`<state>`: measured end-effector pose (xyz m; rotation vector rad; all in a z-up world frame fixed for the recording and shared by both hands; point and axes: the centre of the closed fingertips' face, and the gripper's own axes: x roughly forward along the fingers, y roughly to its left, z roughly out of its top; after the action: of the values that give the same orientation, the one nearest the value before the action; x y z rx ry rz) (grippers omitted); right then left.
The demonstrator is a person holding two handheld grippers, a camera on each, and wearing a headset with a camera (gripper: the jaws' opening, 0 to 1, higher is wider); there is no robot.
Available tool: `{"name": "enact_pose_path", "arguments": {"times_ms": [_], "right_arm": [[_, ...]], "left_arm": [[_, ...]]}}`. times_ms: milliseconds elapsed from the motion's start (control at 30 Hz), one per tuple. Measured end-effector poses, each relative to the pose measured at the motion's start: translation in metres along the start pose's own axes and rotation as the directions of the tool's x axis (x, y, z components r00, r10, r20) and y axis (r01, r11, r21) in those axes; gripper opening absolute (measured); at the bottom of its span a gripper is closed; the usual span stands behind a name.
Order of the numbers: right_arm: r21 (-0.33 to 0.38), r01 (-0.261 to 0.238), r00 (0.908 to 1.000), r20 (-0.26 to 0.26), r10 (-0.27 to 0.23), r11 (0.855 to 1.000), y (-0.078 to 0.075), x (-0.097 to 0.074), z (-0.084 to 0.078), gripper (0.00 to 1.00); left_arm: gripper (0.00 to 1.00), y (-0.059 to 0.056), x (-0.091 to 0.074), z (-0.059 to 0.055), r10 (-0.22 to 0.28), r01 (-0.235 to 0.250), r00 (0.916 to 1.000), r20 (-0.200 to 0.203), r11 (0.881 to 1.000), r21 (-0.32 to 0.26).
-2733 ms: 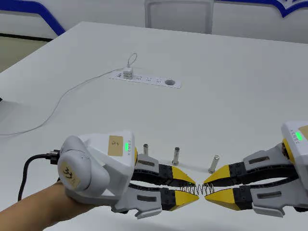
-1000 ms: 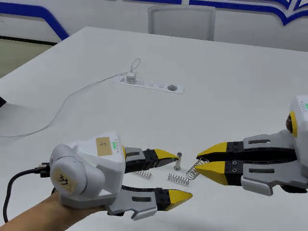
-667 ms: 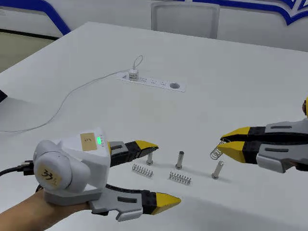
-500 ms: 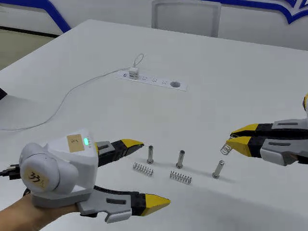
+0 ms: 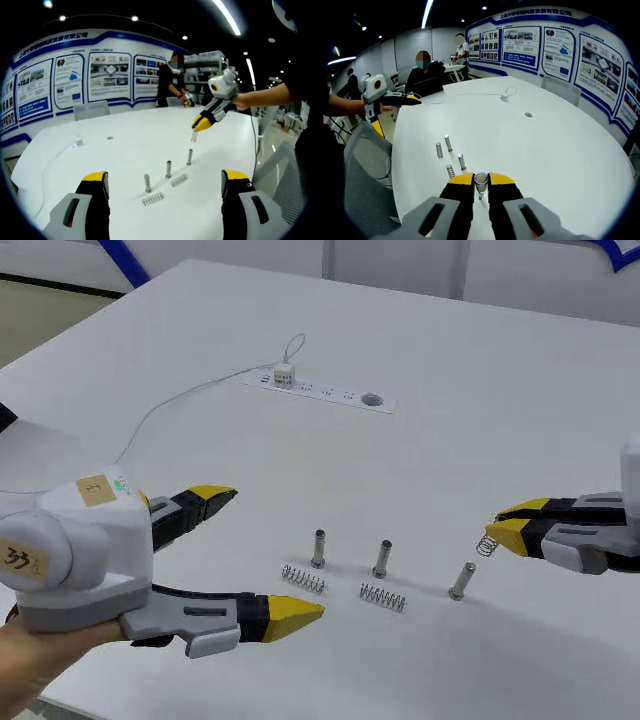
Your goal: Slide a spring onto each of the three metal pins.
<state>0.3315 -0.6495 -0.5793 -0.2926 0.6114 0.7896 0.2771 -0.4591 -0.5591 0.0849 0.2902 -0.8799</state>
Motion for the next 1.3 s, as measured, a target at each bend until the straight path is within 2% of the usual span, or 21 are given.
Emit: {"name": "enact_pose_path", "arguments": {"times_ms": [400, 700, 833, 933, 1033, 1300], "right_arm": [[0.056, 0.005, 0.9995, -0.033, -0.003, 0.998, -0.003, 0.016, -0.020, 0.10], [0.059, -0.004, 0.9992, -0.039, 0.006, 0.998, 0.001, 0.023, -0.021, 0.11], [0.052, -0.002, 0.9987, -0.051, 0.005, 0.999, 0.002, 0.025, -0.025, 0.11], [0.051, -0.002, 0.9982, -0.060, 0.005, 0.999, 0.002, 0.030, -0.030, 0.11], [0.037, 0.001, 0.9969, -0.079, 0.002, 0.999, 0.003, 0.035, -0.038, 0.11], [0.016, -0.009, 0.9960, -0.089, 0.010, 1.000, 0.006, 0.043, -0.051, 0.11]], "left_arm": [[0.96, 0.003, -0.007, -0.013, 0.013, -0.014, 0.9993, -0.036, 1.000, -0.027], [0.96, 0.003, -0.013, -0.021, 0.016, -0.018, 0.9980, -0.060, 0.999, -0.044], [0.96, 0.003, -0.014, -0.020, 0.017, -0.020, 0.9982, -0.058, 0.999, -0.047], [0.96, 0.001, -0.014, -0.014, 0.011, -0.014, 0.9992, -0.038, 0.998, -0.063], [0.96, -0.001, -0.013, -0.010, 0.014, -0.015, 0.9993, -0.034, 0.999, -0.049], [0.96, -0.001, -0.012, -0.010, 0.016, -0.019, 0.9993, -0.034, 0.998, -0.064]]}}
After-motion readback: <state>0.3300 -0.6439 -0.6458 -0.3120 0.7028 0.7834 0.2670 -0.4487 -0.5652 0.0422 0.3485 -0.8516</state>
